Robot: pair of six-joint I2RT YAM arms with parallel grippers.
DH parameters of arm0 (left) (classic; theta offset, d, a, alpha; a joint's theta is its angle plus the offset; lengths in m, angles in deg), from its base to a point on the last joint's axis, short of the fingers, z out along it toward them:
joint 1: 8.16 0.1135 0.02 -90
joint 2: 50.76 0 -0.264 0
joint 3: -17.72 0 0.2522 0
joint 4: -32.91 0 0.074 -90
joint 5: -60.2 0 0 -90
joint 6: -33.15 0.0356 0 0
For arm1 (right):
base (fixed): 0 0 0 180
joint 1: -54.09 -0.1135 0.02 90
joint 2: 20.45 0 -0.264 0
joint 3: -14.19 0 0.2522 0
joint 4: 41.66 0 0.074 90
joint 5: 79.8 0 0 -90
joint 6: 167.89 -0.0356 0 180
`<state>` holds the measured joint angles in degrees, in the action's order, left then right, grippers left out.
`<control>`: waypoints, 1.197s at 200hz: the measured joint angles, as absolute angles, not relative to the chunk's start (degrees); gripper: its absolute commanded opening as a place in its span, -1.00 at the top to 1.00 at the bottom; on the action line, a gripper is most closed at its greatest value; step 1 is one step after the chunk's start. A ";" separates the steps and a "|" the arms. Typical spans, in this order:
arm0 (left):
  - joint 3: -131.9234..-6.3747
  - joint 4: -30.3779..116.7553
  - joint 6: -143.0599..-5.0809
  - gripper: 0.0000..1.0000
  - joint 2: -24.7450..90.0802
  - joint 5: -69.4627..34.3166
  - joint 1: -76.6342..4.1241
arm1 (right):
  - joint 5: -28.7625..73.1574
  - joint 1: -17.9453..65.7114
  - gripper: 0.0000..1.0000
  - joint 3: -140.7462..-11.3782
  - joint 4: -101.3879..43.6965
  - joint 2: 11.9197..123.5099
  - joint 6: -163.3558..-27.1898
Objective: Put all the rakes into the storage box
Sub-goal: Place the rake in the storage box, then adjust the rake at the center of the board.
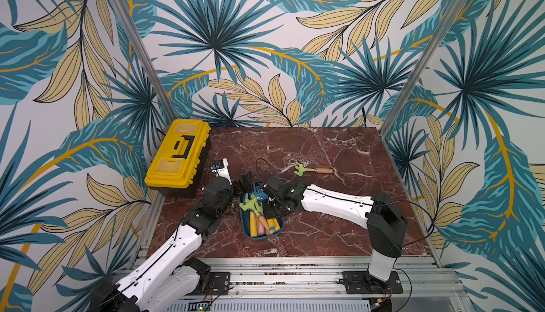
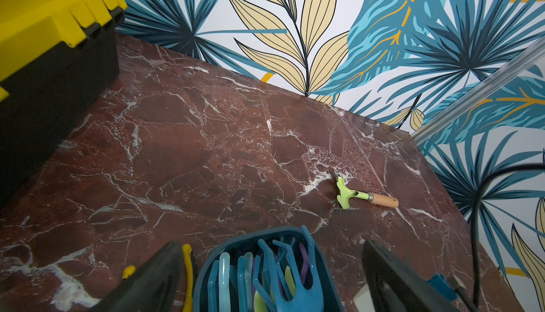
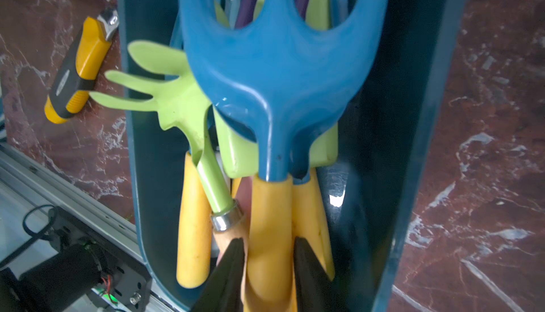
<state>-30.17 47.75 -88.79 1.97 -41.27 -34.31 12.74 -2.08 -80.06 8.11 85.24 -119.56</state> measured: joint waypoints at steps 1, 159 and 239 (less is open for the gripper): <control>-30.17 47.75 -88.79 -1.00 1.97 -41.27 -34.31 | 12.77 -2.10 0.09 -80.06 8.11 85.24 -119.56; -40.64 49.74 -91.92 -1.00 18.49 -28.57 -34.85 | 10.21 26.38 -0.54 -84.32 10.61 76.43 -108.76; -49.87 51.95 -95.24 -1.00 29.60 -25.88 -39.29 | 13.86 42.29 -0.45 -100.28 9.36 97.17 -107.65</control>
